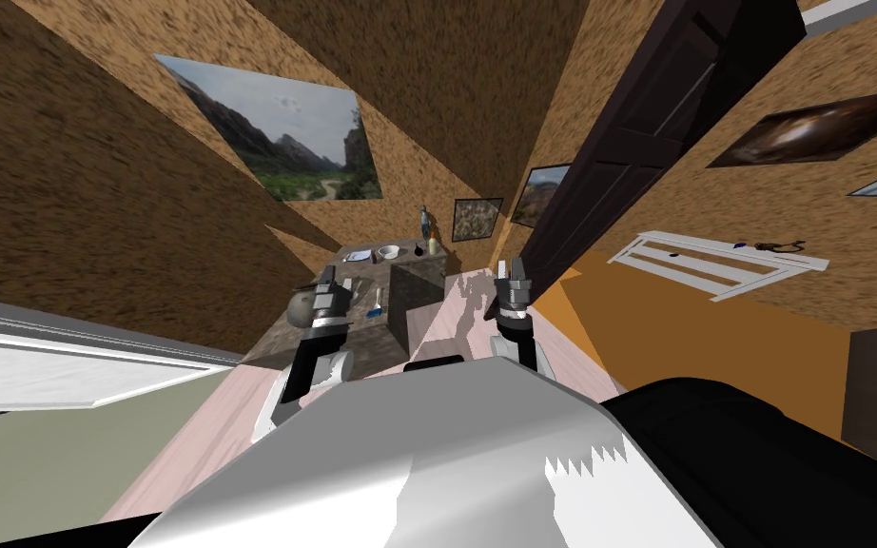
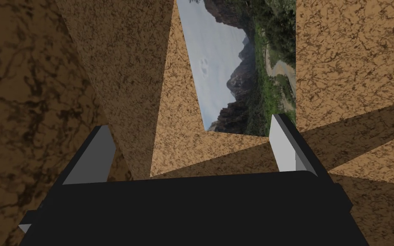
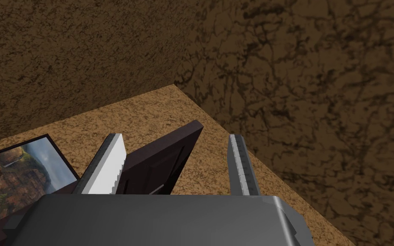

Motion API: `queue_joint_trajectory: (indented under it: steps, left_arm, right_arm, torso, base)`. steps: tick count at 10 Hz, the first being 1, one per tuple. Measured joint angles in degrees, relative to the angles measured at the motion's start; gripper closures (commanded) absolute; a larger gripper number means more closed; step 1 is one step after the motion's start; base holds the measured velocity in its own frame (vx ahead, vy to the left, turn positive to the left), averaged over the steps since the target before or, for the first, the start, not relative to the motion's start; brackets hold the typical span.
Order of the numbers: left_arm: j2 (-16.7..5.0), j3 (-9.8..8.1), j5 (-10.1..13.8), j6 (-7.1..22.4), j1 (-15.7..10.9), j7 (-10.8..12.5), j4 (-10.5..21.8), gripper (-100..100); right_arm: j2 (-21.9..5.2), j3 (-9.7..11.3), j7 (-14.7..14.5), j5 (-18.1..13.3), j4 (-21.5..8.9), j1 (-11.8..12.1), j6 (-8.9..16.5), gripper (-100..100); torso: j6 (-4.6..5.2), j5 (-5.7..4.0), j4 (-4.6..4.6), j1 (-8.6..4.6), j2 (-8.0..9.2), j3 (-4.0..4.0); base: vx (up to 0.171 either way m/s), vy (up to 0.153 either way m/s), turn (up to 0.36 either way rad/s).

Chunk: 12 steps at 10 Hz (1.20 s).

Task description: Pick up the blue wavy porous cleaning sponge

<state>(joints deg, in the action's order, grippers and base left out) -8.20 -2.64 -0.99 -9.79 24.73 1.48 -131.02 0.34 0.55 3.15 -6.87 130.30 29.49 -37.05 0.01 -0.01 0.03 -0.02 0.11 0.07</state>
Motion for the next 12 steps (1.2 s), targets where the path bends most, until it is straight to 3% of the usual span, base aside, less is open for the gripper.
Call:
queue_joint_trajectory:
  steps: [12]
  left_arm:
    - [-1.91,-3.76,-1.98,18.63,-1.60,2.30,-1.38,-100]
  right_arm:
    - [0.00,0.00,0.00,0.00,0.00,0.01,0.00,0]
  torso:
    - [-0.03,0.00,0.01,0.00,0.02,0.02]
  base:
    - [-0.033,-0.009,-0.075]
